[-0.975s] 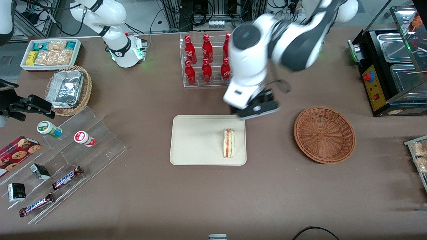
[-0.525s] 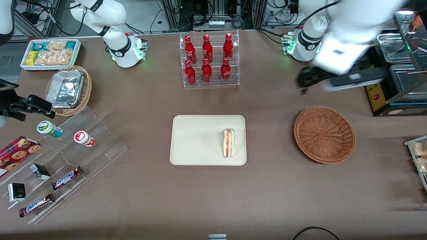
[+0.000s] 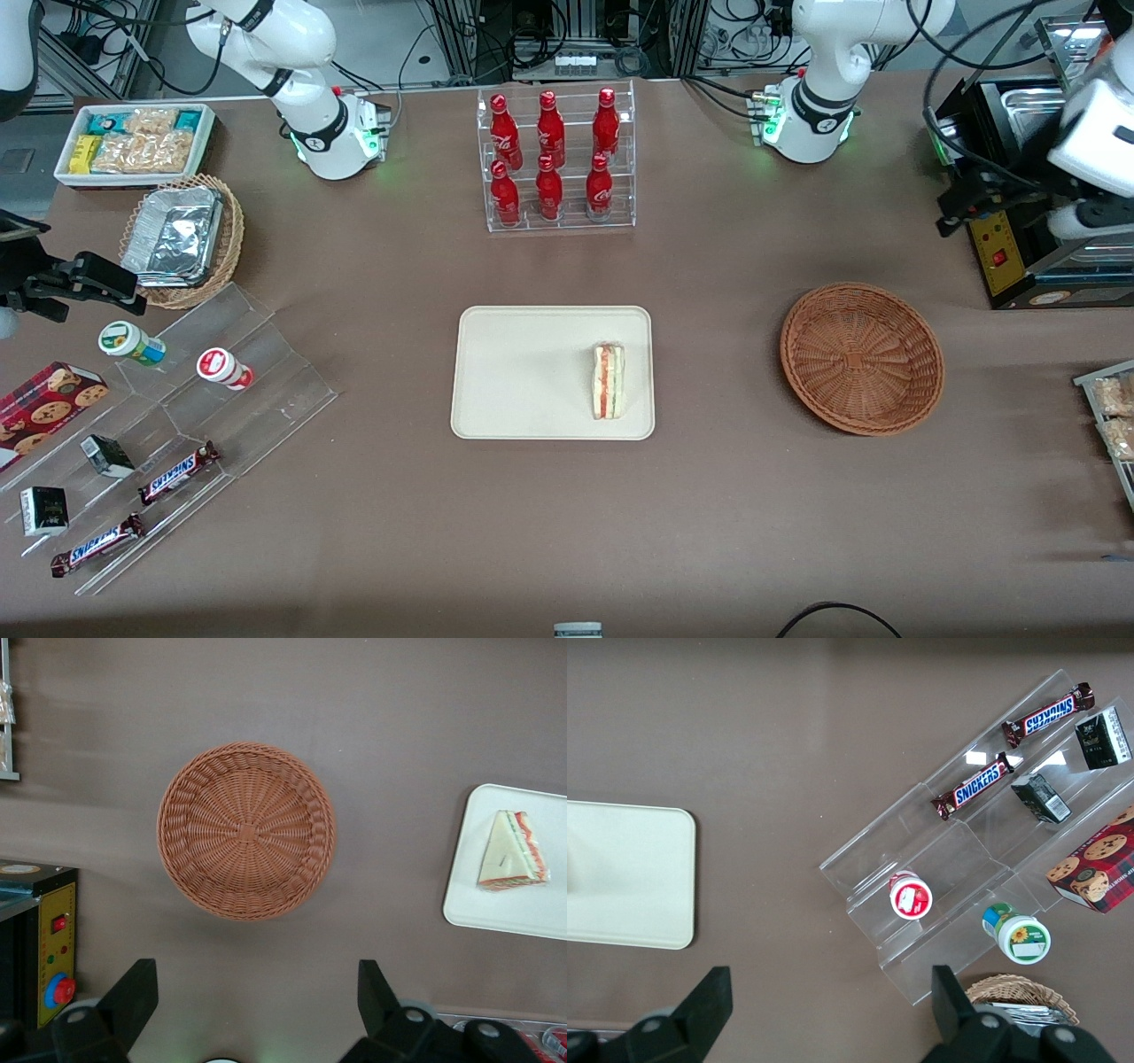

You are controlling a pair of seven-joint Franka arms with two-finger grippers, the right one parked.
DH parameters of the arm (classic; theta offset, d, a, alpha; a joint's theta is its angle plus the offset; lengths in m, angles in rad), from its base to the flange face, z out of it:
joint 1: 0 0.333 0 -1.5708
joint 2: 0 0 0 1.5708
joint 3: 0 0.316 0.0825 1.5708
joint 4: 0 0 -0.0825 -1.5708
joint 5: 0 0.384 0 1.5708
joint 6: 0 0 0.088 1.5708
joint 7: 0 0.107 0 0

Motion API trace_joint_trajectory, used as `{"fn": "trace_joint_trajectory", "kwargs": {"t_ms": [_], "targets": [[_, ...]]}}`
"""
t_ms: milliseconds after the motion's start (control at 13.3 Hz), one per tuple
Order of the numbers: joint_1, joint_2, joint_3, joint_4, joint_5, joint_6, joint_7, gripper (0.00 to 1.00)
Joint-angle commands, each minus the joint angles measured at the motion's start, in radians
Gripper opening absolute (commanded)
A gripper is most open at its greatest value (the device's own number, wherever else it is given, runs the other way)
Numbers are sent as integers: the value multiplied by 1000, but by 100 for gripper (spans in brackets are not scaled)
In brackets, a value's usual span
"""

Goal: Place sandwich from basket to tray

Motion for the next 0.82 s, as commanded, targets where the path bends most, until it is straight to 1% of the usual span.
{"fn": "trace_joint_trajectory", "kwargs": {"t_ms": [0,300,525,600,750], "targets": [[5,-41,-12,-70,-13,35,7,100],[7,-42,-11,-50,5,21,22,100],[36,-41,23,-52,5,18,250,100],[37,-41,29,-50,4,19,240,100],[24,-36,25,-43,2,19,163,100]]}}
